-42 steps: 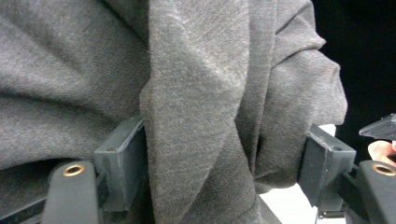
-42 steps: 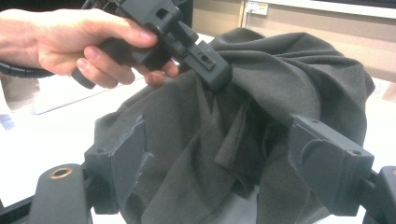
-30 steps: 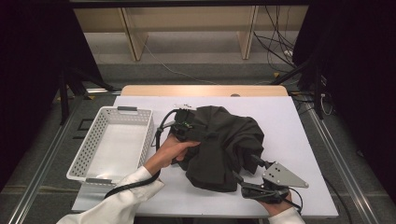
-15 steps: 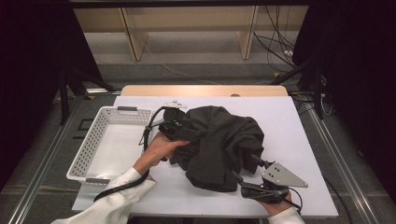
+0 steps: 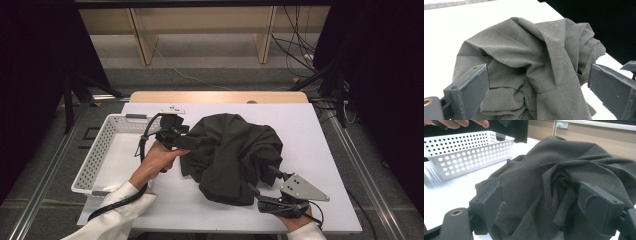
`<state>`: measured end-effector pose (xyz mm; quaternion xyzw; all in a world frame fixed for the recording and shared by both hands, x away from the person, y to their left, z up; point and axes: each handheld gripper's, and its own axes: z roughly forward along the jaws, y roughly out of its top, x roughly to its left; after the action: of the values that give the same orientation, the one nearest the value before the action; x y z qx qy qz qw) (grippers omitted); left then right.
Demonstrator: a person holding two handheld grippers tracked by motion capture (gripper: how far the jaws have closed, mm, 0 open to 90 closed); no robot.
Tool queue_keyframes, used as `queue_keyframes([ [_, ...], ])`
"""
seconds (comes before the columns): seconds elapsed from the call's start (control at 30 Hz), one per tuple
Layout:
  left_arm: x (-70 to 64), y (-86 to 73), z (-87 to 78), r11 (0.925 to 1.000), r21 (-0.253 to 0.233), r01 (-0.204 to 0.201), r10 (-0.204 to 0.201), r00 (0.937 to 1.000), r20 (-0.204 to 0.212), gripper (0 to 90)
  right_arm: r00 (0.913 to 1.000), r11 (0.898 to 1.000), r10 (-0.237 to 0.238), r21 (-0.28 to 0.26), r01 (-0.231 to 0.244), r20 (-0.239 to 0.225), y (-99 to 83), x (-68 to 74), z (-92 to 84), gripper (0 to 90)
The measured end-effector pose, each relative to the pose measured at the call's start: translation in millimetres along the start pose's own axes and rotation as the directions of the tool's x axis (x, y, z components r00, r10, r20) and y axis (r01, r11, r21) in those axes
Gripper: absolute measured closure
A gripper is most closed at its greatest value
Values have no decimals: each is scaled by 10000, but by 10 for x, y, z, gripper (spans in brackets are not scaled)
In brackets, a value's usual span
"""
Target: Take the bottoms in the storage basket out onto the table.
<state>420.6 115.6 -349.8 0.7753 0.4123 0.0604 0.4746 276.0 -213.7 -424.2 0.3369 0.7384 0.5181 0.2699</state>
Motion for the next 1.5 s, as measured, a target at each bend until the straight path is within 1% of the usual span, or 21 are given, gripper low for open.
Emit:
queue_keyframes([
  [0.13, 37, -13, -114, 9996, -295, -30, 24, 9998, -203, 34, 10000, 10000, 16, -34, -16, -12, 0, 2, 2, 211],
  [0.2, 62, -21, -155, 9991, -411, -48, 31, 9992, -395, 34, 10000, 10000, 23, -68, -23, -18, 0, 3, 3, 211],
  [0.33, 111, -33, -229, 9977, -671, 47, -81, 9987, -501, 34, 10000, 10000, 21, -49, -21, -25, 1, 5, 3, 211],
  [0.47, 146, -55, -269, 9974, -713, 39, -85, 9979, -638, 34, 10000, 10000, 4, -23, -5, -30, 3, 4, 7, 211],
  [0.57, 163, -75, -280, 9978, -656, -38, -19, 9962, -875, 34, 10000, 10000, 0, -28, 0, -44, 4, 4, 8, 211],
  [0.63, 176, -91, -298, 9973, -722, -136, 58, 9943, -1066, 34, 10000, 10000, -14, -24, 14, -31, 4, 2, 8, 211],
  [0.67, 179, -102, -305, 9974, -715, -79, 2, 9943, -1062, 35, 10000, 10000, -10, -24, 10, -33, 4, 1, 8, 211],
  [0.7, 191, -110, -316, 9979, -636, -141, 71, 9941, -1080, 35, 10000, 10000, -3, -21, 3, -35, 4, 0, 10, 211],
  [0.8, 225, -132, -347, 9974, -714, -97, 10, 9926, -1214, 35, 10000, 10000, 32, -65, -32, -60, 5, 0, 18, 211],
  [0.83, 237, -137, -361, 9974, -723, -35, -51, 9930, -1178, 35, 10000, 10000, 20, -64, -20, -69, 4, 0, 19, 211],
  [0.9, 267, -145, -391, 9974, -713, -84, -1, 9929, -1191, 36, 10000, 10000, 27, -71, -28, -92, 4, 0, 22, 211],
  [0.93, 278, -151, -404, 9971, -761, -29, -64, 9926, -1214, 37, 10000, 10000, 20, -61, -21, -93, 3, -1, 22, 211],
  [1.0, 311, -159, -429, 9970, -771, -45, -52, 9921, -1256, 40, 10000, 10000, 14, -57, -15, -99, 2, -5, 24, 211],
  [1.1, 372, -167, -458, 9962, -869, -17, -108, 9898, -1421, 41, 10000, 10000, -25, -21, 25, -48, -6, -13, 29, 211],
  [1.2, 438, -174, -486, 9952, -976, 115, -271, 9867, -1604, 45, 10000, 10000, -42, -35, 42, -22, -13, -21, 35, 211],
  [1.27, 474, -194, -501, 9955, -940, 151, -314, 9842, -1742, 45, 10000, 10000, -20, -62, 20, -35, -11, -25, 34, 211],
  [1.3, 488, -206, -509, 9955, -923, 212, -373, 9837, -1760, 46, 10000, 10000, -5, -73, 5, -47, -10, -25, 37, 210],
  [1.37, 509, -227, -535, 9957, -873, 314, -459, 9846, -1689, 49, 10000, 10000, -67, -22, 67, -66, -10, -19, 40, 211],
  [1.5, 551, -261, -596, 9953, -903, 353, -515, 9816, -1839, 50, 9999, 9999, -100, -24, 100, -133, -5, -8, 48, 211],
])
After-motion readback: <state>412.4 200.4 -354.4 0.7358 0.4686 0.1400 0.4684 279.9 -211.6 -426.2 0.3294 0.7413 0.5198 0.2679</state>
